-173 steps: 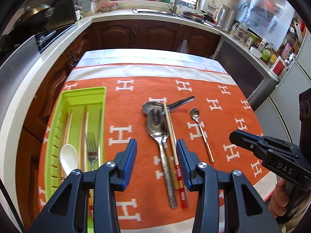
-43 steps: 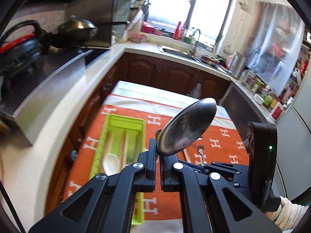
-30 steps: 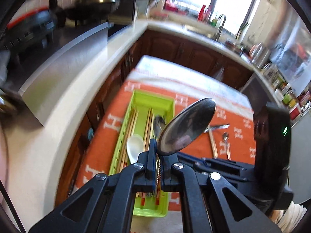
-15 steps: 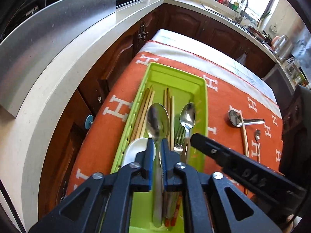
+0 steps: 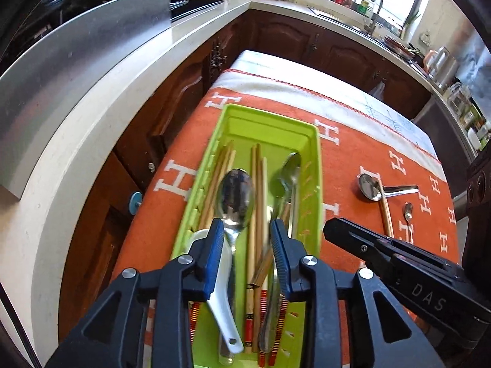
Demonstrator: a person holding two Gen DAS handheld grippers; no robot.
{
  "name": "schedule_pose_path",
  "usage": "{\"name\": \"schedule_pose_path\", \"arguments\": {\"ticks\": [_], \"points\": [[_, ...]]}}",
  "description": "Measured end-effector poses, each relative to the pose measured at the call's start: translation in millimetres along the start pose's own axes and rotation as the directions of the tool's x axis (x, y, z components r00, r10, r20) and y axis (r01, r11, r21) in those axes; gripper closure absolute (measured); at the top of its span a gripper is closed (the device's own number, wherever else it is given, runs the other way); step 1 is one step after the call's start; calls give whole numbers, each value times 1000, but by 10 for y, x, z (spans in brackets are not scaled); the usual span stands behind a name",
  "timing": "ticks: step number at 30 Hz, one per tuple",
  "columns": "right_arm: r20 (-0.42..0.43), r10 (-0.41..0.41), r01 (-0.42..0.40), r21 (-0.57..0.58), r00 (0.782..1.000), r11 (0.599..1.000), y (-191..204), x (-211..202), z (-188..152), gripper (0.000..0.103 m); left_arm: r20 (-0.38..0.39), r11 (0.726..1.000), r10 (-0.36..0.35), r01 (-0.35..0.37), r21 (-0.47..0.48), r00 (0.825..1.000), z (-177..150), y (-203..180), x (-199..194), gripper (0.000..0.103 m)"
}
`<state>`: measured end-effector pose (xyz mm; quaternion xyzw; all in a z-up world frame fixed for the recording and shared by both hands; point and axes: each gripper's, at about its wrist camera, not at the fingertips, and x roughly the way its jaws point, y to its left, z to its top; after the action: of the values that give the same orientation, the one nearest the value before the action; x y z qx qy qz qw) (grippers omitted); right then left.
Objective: Organize utensils
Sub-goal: 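Carry both spoons into the green tray and open both tools, then move both tools back over the remaining chopsticks and spoons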
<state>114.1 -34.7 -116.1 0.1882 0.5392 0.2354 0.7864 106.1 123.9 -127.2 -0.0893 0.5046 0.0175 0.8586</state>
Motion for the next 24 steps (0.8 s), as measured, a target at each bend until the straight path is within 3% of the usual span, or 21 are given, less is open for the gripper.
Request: {"name": "schedule_pose_path", "arguments": {"ticks": [16,24], "points": [[93,-124,127,-29,988,991,-374,-656,-233,92,30,984,-108,102,147,994,-156,-655,-266,71],[168,-191,190,22,967,982,-738,-1034,-352,92,-15,961,-183,182,208,983,-263,-1110,-150,71]]}}
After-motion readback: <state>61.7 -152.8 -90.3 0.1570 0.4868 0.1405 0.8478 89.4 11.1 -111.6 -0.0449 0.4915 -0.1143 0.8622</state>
